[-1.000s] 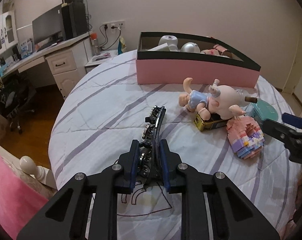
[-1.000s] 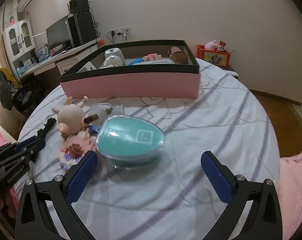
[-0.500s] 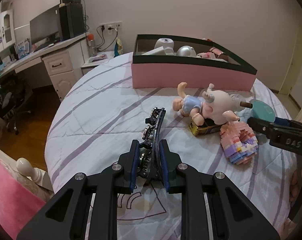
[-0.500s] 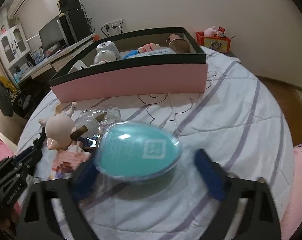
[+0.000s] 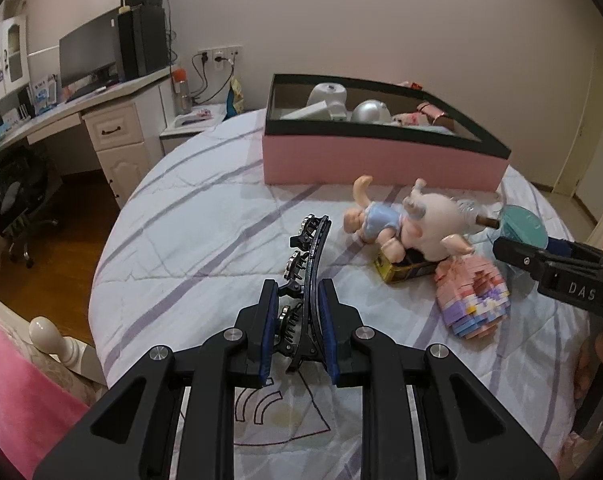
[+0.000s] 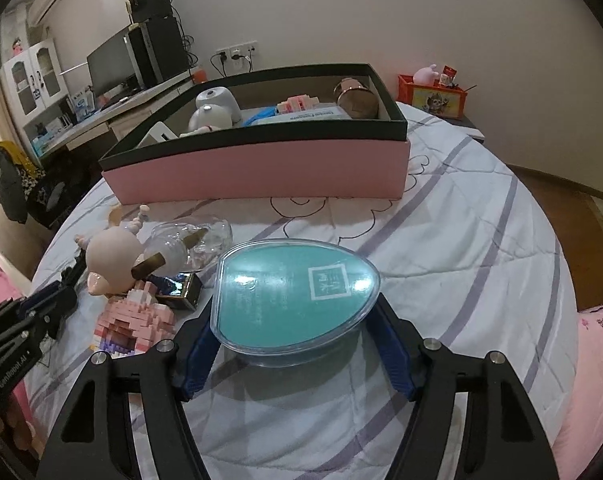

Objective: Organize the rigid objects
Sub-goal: 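Carry the hair clip and teal case over the pink box with both tools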

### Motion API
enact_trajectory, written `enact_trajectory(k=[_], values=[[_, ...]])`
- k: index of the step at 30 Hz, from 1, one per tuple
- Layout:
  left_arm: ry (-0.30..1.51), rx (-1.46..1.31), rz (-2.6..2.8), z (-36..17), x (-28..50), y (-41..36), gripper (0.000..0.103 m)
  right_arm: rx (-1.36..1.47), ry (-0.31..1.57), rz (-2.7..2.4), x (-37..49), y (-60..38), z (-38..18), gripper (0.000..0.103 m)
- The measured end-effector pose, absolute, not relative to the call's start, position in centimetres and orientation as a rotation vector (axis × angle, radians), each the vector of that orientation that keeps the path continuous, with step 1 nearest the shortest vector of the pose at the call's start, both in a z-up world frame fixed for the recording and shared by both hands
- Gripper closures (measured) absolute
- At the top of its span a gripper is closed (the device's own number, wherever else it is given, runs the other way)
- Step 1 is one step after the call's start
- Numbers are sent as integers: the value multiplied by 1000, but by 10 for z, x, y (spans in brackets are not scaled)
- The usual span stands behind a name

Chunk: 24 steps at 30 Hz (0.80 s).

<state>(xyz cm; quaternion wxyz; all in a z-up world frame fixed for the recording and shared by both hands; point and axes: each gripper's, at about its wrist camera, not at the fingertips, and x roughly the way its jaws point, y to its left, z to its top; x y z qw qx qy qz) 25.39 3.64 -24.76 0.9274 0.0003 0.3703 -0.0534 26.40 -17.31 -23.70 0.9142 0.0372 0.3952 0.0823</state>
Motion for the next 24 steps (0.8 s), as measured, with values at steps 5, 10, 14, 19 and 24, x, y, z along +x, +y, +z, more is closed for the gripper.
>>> enact_trajectory(k=[5,10,14,19,24], values=[[716,3,-119,-230,247,35,85,79,769,170,253,-175,-224,32],[736,33,-135,-229,253,27,85,73,739,175,248,-176,-209,32],[797,22,-137,-250,254,33,84,80,758,180,249,-179,-214,32],[797,29,-139,-260,260,30,84,98,771,180,251,-183,-221,32],[734,13,-132,-248,252,31,84,93,750,190,247,-181,-216,32]])
